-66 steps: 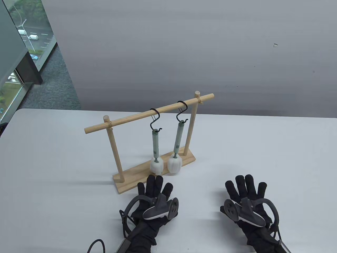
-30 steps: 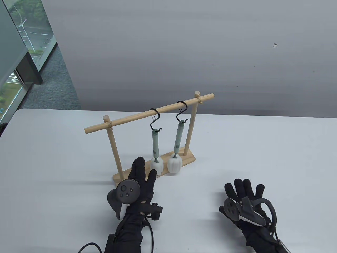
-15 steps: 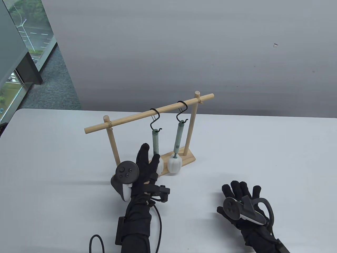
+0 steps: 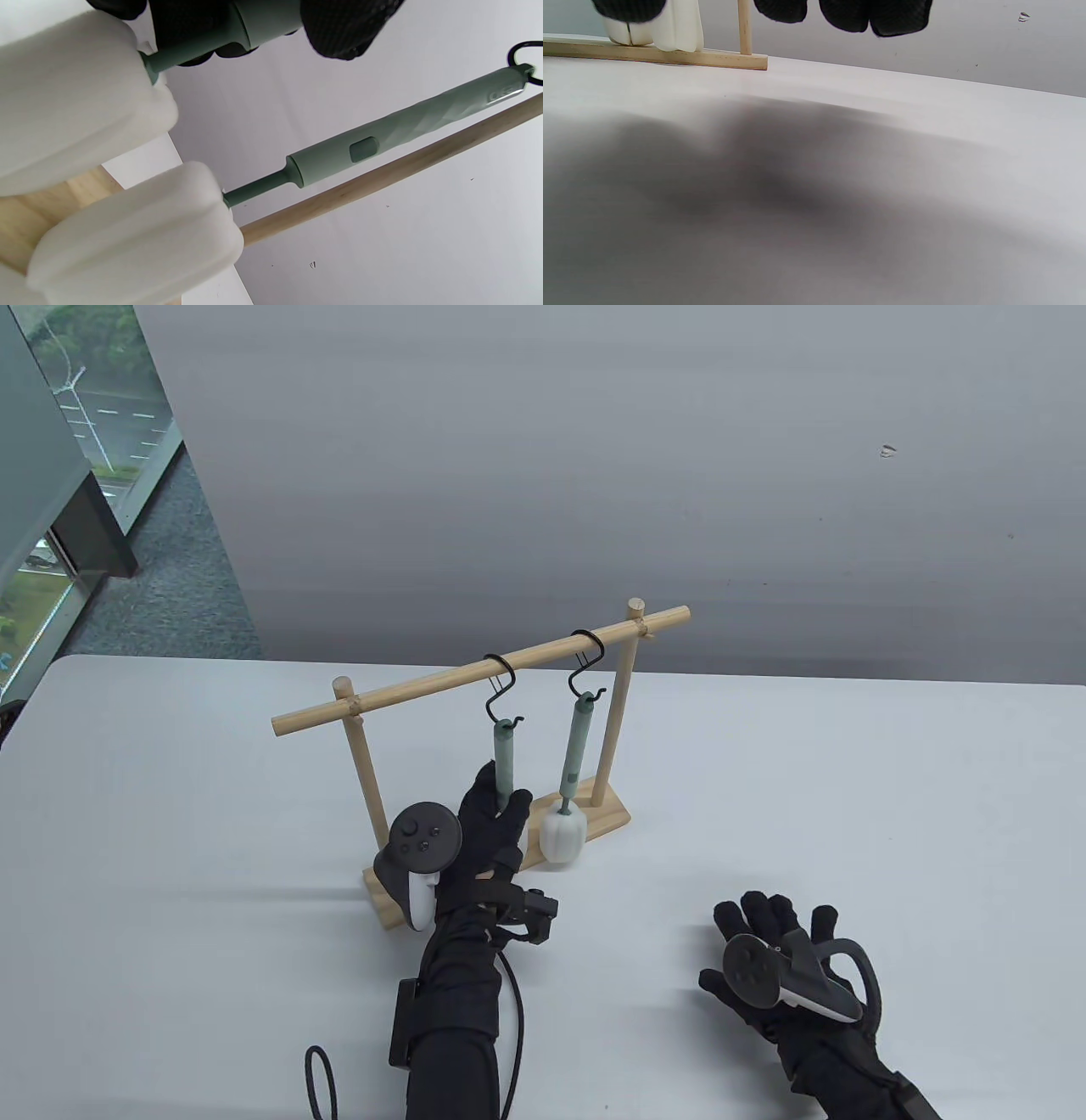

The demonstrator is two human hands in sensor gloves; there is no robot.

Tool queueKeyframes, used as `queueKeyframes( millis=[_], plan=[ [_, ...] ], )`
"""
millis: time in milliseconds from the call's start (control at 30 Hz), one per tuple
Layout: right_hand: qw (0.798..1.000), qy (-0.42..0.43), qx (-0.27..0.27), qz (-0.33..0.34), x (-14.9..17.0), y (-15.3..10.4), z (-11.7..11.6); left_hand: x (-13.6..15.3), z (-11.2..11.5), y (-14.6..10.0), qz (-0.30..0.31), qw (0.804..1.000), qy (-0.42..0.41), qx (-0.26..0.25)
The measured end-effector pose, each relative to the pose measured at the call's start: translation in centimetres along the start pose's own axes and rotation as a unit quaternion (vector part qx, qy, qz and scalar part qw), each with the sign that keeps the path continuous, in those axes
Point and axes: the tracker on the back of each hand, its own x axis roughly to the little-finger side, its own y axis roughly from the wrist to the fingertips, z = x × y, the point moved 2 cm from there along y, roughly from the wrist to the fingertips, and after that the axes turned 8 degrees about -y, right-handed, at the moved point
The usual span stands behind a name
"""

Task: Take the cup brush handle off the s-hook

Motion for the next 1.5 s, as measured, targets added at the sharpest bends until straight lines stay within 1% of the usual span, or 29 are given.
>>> queueKeyframes(
  millis=[133, 333, 500, 667, 833, 1200, 1500],
  plan=[
    [1.0, 0.002, -0.001, 0.0, 0.1, 0.0, 0.0, 0.0, -0.2, -0.6, 0.004, 1.0, -0.006, 0.005],
    [1.0, 0.006, 0.001, -0.006, 0.2, 0.0, 0.1, 0.2, -0.2, -2.4, 0.002, 0.999, -0.046, 0.018],
    [1.0, 0.004, 0.0, -0.001, 0.2, 0.0, 0.0, -0.1, 0.3, -4.0, -0.002, 0.995, -0.088, 0.037],
    [1.0, 0.008, -0.004, 0.007, 0.1, -0.1, -0.1, -0.4, 1.2, -5.5, 0.007, 0.988, -0.143, 0.051],
    [1.0, 0.006, -0.012, 0.008, 0.1, -0.1, -0.3, -0.7, 1.8, -5.8, 0.009, 0.979, -0.189, 0.077],
    [1.0, 0.009, -0.021, 0.008, 0.0, -0.3, -0.4, -1.7, 2.3, -6.0, 0.026, 0.972, -0.211, 0.098],
    [1.0, 0.009, -0.021, 0.008, 0.0, -0.3, -0.4, -2.7, 2.2, -6.1, 0.037, 0.968, -0.224, 0.104]
  ],
)
